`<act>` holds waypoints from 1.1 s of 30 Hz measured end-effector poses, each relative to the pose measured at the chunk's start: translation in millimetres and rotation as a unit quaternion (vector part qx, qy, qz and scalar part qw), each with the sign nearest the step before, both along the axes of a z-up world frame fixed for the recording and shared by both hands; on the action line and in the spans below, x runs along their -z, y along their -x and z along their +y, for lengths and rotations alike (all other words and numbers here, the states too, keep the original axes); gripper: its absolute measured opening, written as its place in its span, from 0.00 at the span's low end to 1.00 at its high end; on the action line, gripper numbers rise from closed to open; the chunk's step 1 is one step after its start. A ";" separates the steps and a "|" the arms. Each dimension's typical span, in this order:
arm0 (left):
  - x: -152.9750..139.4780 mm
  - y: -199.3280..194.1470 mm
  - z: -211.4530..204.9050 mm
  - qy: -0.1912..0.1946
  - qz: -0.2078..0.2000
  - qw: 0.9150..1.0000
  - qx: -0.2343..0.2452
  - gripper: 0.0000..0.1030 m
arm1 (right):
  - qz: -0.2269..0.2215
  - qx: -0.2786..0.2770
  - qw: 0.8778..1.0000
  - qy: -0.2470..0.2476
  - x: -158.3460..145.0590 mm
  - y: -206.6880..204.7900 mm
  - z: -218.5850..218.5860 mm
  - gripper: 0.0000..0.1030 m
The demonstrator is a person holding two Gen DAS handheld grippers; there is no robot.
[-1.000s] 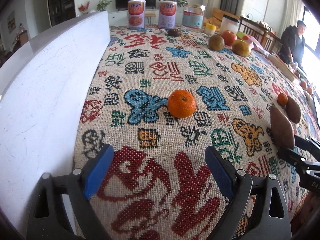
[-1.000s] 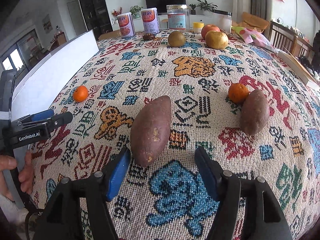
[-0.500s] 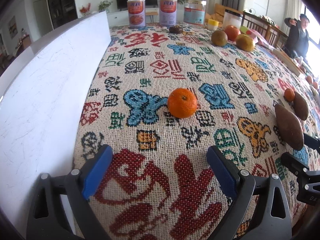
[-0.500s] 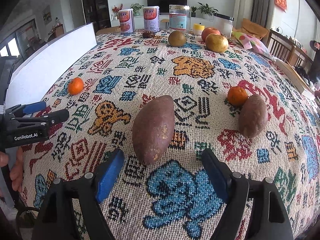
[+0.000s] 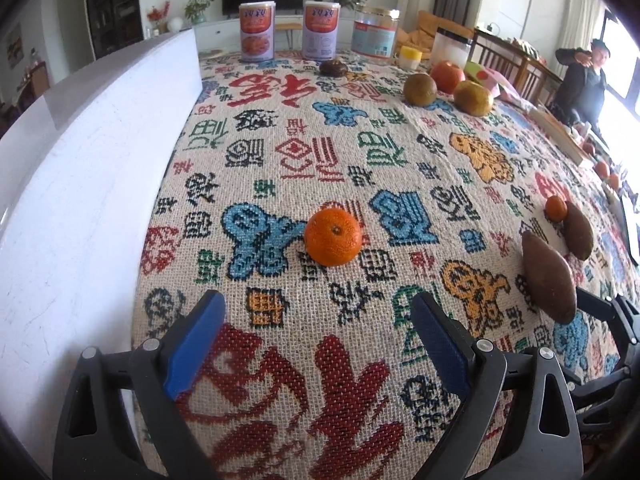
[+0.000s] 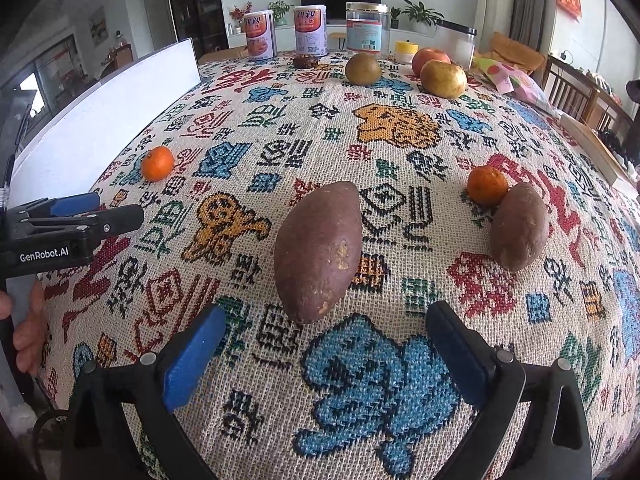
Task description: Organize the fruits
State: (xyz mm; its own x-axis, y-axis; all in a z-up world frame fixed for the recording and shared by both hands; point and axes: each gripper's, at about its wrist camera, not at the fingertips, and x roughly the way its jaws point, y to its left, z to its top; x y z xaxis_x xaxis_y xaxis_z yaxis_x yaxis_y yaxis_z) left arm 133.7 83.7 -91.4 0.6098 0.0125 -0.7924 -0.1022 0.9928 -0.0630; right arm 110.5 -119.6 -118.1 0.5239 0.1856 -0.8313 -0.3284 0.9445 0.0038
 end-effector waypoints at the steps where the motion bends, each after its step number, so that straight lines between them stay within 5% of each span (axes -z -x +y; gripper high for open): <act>1: -2.3 -5.9 -3.2 -0.006 -0.003 1.000 0.001 0.91 | 0.000 0.000 1.000 0.000 -0.1 0.0 0.0 0.98; 3: -1.5 -18.1 -10.3 -0.019 -0.001 1.000 0.007 0.90 | 0.000 0.000 1.000 -0.002 -0.4 0.1 -0.5 0.98; 4: 0.8 -23.2 -13.9 -0.028 0.001 1.000 0.010 0.81 | 0.000 0.001 1.000 -0.006 -0.9 -0.1 -1.2 0.97; 5: 3.9 -27.5 -17.1 -0.037 0.006 0.999 0.012 0.70 | 0.001 0.002 1.000 -0.016 -2.2 -0.5 -3.5 0.97; 6: 8.4 -31.4 -18.8 -0.045 0.016 0.999 0.014 0.39 | 0.002 0.005 0.999 -0.033 -4.3 -1.0 -7.8 0.97; 7: 9.1 -31.8 -18.5 -0.040 0.010 0.999 0.015 0.30 | 0.004 0.010 0.998 -0.057 -7.3 -1.4 -14.2 0.96; 10: 5.3 -23.9 -13.5 -0.023 0.003 1.000 0.004 0.27 | 0.004 0.036 0.991 -0.130 -19.1 -1.1 -39.0 0.90; 13: -5.4 -5.9 -11.3 0.007 -0.002 1.000 0.005 0.27 | 0.067 0.055 0.983 -0.160 -21.6 -15.7 -45.2 0.65; 18: -31.9 22.2 -13.6 0.035 0.001 0.999 0.020 0.27 | 0.126 0.045 0.985 -0.107 -28.0 -53.7 -14.1 0.62; 20: -46.0 34.7 -12.3 0.044 -0.001 0.999 0.025 0.27 | 0.158 0.033 0.985 -0.057 -19.1 -69.3 1.4 0.45; 23: -71.9 57.4 -4.4 0.066 -0.009 0.997 0.031 0.27 | 0.174 0.002 0.985 0.005 -15.7 -77.9 20.4 0.39; 25: -90.9 75.0 5.1 0.090 -0.020 0.995 0.033 0.27 | 0.180 -0.004 0.984 0.003 -16.5 -76.6 22.2 0.38; 33: -152.5 122.3 71.9 0.139 -0.069 0.988 -0.018 0.27 | 0.185 0.006 0.967 -0.176 -46.5 -58.0 18.7 0.38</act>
